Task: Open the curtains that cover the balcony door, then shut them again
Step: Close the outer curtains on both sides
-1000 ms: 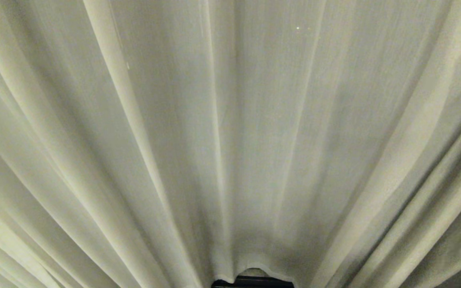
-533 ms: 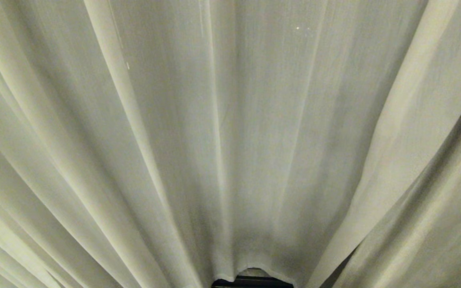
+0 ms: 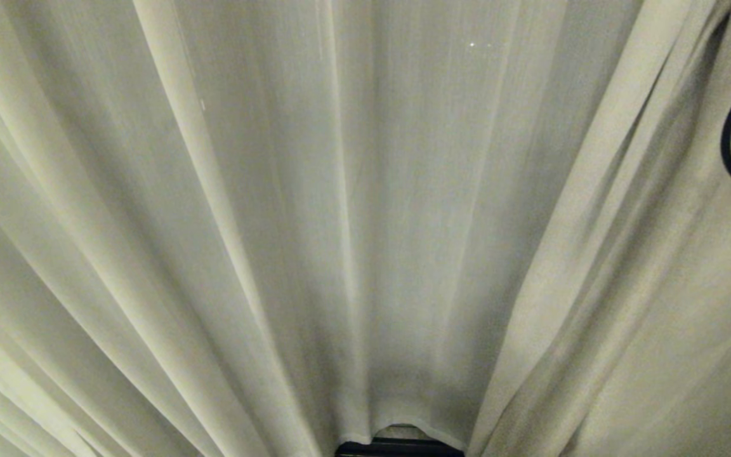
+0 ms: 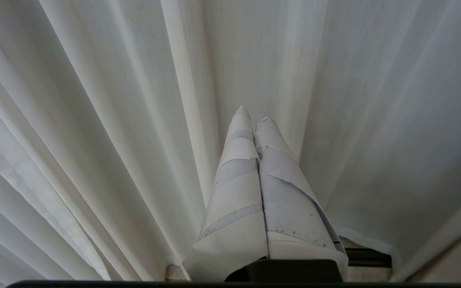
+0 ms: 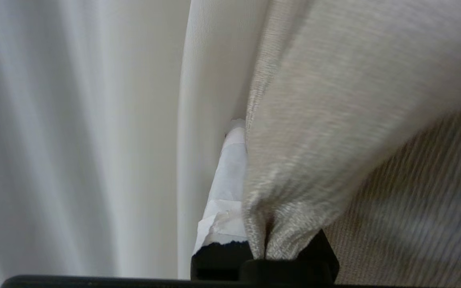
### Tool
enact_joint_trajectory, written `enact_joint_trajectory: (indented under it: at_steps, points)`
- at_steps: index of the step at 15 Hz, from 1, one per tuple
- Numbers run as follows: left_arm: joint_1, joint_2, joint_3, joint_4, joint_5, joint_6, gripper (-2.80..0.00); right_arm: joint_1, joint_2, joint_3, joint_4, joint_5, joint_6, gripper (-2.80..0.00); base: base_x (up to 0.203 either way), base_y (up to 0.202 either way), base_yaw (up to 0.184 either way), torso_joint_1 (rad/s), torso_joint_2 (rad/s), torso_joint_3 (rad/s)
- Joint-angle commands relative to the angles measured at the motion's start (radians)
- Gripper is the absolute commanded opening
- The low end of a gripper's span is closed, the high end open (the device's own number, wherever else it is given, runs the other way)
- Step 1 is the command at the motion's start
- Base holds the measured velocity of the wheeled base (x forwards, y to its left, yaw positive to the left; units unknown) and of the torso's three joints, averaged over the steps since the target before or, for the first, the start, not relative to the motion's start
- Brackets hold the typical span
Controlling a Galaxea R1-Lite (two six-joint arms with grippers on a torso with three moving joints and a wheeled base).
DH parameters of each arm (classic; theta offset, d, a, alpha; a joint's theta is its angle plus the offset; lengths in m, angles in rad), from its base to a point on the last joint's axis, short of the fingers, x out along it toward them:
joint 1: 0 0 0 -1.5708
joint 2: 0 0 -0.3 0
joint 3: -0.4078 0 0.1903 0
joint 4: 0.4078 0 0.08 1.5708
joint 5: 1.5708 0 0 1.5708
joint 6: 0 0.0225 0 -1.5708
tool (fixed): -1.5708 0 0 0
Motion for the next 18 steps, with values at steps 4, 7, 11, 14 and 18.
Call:
enact_joint_trajectory:
  at_steps: [4, 7, 11, 14, 18]
  points:
    - [0.000, 0.000, 0.000, 0.000, 0.000, 0.000, -2.80, 0.225, 0.162, -0.094, -0.016, -0.205, -0.072, -2.80, 0.000, 0.000, 0.000, 0.000, 0.00, 0.000]
    - [0.000, 0.000, 0.000, 0.000, 0.000, 0.000, -2.80, 0.300, 0.251, -0.195, -0.014, -0.277, -0.099, -2.80, 0.000, 0.000, 0.000, 0.000, 0.00, 0.000]
    - [0.000, 0.000, 0.000, 0.000, 0.000, 0.000, -2.80, 0.384, 0.336, -0.277, -0.023, -0.349, -0.148, -2.80, 0.000, 0.000, 0.000, 0.000, 0.00, 0.000]
    - [0.000, 0.000, 0.000, 0.000, 0.000, 0.000, -2.80, 0.427, 0.374, -0.281, -0.069, -0.356, -0.183, -2.80, 0.000, 0.000, 0.000, 0.000, 0.00, 0.000]
    - [0.000, 0.000, 0.000, 0.000, 0.000, 0.000, -2.80, 0.484, 0.415, -0.281, -0.110, -0.376, -0.221, -2.80, 0.000, 0.000, 0.000, 0.000, 0.00, 0.000]
